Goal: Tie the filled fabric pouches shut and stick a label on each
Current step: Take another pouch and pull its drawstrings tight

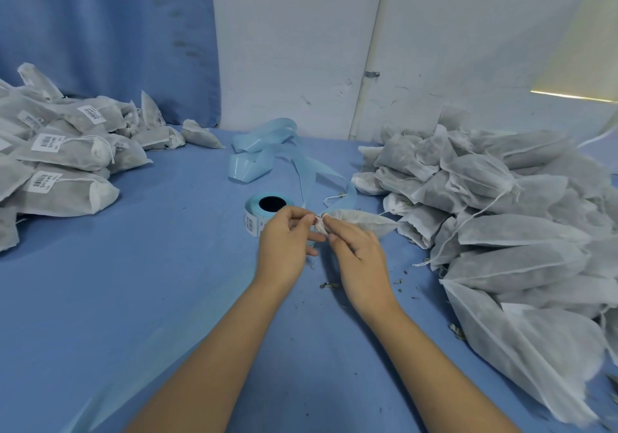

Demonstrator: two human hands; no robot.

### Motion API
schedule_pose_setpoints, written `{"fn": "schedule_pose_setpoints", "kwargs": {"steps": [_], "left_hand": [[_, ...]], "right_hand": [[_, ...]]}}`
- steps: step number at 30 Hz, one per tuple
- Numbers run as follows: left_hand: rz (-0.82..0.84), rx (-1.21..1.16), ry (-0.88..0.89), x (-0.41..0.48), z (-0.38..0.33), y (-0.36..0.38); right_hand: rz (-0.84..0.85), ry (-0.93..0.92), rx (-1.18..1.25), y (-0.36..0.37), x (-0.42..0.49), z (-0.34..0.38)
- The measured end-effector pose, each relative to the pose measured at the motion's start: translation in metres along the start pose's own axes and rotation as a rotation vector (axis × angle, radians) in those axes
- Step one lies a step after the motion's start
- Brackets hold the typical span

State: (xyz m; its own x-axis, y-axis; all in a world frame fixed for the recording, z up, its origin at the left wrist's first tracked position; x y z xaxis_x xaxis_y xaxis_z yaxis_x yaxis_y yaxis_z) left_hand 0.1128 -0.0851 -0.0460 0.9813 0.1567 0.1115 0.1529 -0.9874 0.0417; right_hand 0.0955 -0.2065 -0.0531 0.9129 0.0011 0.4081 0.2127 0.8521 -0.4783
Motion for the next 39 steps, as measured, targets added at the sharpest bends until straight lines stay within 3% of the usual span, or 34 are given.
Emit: {"fn": "schedule_pose_setpoints", "kwargs": {"steps": [9, 13, 18, 22, 27, 35, 39], "left_hand": [[0.019, -0.106, -0.178, 0.007, 0.005, -0.010], [0.077, -0.027, -0.092, 0.006, 0.000, -0.014], [0.201, 0.162, -0.015, 0.007, -0.002, -0.016], [0.162, 0.341, 0.063, 0.009, -0.003, -0.019], [0.083, 0.560, 0.201, 0.008, -0.012, -0.012], [0.053, 0.178, -0.012, 0.001, -0.006, -0.001], [0.044, 0.104, 0.053, 0.000, -0.001, -0.001]], "right_hand": [[0.123, 0.021, 0.399, -0.002, -0.001, 0.004], [0.161, 0.068, 0.551, -0.006, 0.001, 0.001], [0.256, 0.097, 0.438, -0.010, 0.005, -0.003], [0.300, 0.111, 0.271, -0.004, 0.008, -0.005], [0.313, 0.185, 0.429, -0.001, 0.005, 0.001], [0.231, 0.229, 0.517, -0.005, 0.004, 0.003], [0.245, 0.224, 0.571, -0.007, 0.004, 0.003]]}}
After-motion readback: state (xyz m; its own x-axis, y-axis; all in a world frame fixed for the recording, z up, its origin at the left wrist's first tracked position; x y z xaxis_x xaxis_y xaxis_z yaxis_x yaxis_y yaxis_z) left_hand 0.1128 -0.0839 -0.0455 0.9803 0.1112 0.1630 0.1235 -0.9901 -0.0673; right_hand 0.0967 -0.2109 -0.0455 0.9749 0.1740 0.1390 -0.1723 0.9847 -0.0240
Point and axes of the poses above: each hand's wrist, its own x-axis towards the middle knuckle, its own y-axis out of the palm, z = x × y, the point moved 3 cm from there along x, towards the middle knuckle, and after that the axes turned 2 degrees about -y, right-handed, at the moved point
